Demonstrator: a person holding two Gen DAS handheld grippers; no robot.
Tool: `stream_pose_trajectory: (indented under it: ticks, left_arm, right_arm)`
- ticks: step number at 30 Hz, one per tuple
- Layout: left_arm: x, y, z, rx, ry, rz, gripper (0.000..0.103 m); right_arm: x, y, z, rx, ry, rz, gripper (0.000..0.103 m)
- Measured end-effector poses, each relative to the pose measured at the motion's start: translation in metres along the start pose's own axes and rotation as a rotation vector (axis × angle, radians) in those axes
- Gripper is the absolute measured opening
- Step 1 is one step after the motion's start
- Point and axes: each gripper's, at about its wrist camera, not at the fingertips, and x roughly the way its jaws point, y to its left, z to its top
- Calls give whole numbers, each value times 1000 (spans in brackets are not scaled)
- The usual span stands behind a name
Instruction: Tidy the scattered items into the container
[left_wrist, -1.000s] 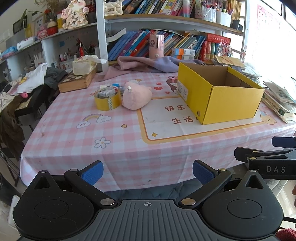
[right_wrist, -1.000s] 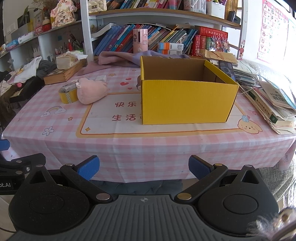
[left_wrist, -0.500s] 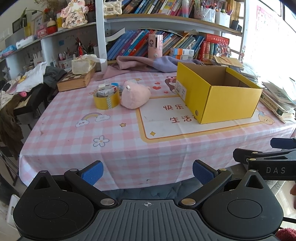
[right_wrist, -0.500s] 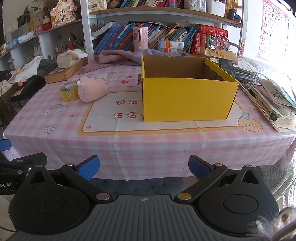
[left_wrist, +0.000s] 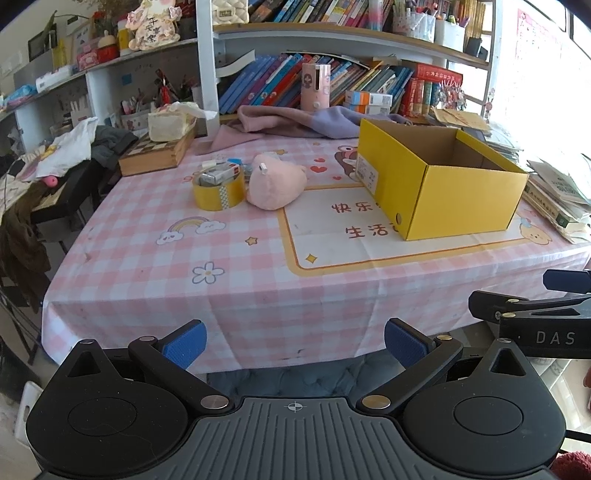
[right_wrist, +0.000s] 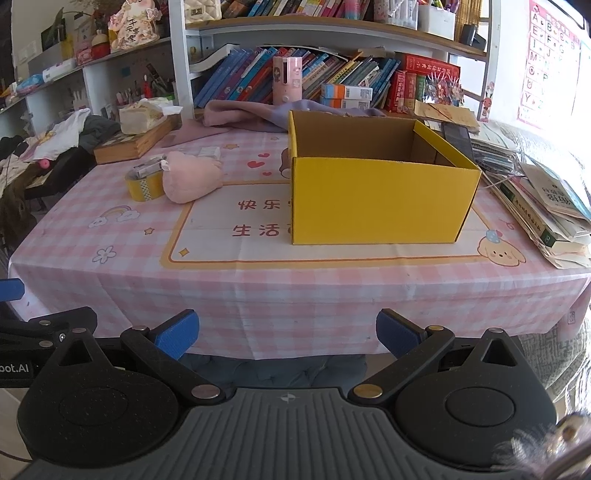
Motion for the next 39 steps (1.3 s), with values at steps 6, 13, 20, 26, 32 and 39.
stream_pose_trajectory:
  ticks: [6, 13, 20, 26, 32, 39]
  left_arm:
    - [-3, 2, -1, 4, -10, -8, 103]
    - [-8, 7, -1, 2, -30, -15, 103]
    - [-9, 12, -3, -3, -26, -11, 103]
    - [-9, 20, -5, -33, -19, 14, 103]
    - [-10, 29, -3, -56, -24, 63, 103]
    - [-3, 38, 0, -80, -12, 96, 103]
  right_arm:
    - [-1, 3, 0, -2, 1, 43, 103]
    - [-2, 10, 1, -10, -5, 34, 103]
    - [-1, 19, 4, -35, -4, 46, 103]
    - [1, 28, 7, -65, -11, 68, 103]
    - [9, 35, 12, -85, -7, 114, 103]
    - [23, 44, 20, -118, -1, 159, 101]
